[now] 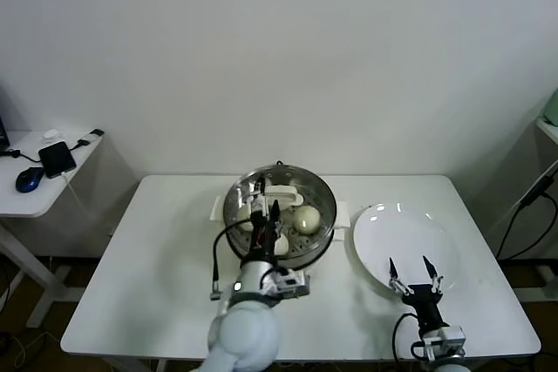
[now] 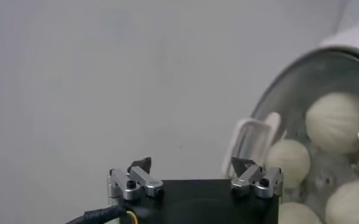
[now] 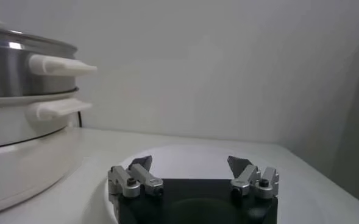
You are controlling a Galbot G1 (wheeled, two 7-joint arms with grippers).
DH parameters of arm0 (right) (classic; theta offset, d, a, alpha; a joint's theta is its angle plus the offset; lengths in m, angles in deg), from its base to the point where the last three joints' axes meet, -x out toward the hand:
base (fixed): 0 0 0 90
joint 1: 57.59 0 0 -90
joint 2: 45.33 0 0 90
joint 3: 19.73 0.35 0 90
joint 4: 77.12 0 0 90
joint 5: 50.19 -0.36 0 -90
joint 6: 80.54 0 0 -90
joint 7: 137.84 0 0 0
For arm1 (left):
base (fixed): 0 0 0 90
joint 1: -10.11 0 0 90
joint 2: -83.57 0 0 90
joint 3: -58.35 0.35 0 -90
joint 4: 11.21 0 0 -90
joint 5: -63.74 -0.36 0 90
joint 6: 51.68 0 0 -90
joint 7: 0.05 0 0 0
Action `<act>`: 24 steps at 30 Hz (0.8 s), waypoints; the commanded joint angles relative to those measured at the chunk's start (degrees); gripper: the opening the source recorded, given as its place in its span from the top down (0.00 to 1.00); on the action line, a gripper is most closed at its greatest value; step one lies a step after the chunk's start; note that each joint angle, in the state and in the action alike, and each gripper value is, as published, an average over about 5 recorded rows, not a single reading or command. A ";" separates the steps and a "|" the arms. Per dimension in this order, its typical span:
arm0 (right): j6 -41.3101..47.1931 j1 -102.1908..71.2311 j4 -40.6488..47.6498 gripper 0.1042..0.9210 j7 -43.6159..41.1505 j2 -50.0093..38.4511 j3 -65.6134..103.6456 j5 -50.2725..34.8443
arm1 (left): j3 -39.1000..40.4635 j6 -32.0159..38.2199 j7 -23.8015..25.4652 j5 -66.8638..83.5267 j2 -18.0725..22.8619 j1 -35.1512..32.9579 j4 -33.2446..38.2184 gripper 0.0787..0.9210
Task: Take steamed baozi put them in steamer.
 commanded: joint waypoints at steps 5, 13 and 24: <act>-3.15 -0.31 -1.58 0.12 0.28 0.74 0.58 0.26 | -26.51 21.22 -15.47 60.23 -3.56 -8.04 10.84 0.12; -3.05 -1.42 -2.07 0.12 0.31 0.65 1.57 0.12 | -45.97 29.03 -15.32 92.02 -9.05 -13.98 0.80 0.12; -2.67 -1.78 -2.03 0.12 -0.17 0.51 1.64 -0.56 | -39.03 40.75 -9.63 91.34 -10.92 -19.33 -17.26 0.12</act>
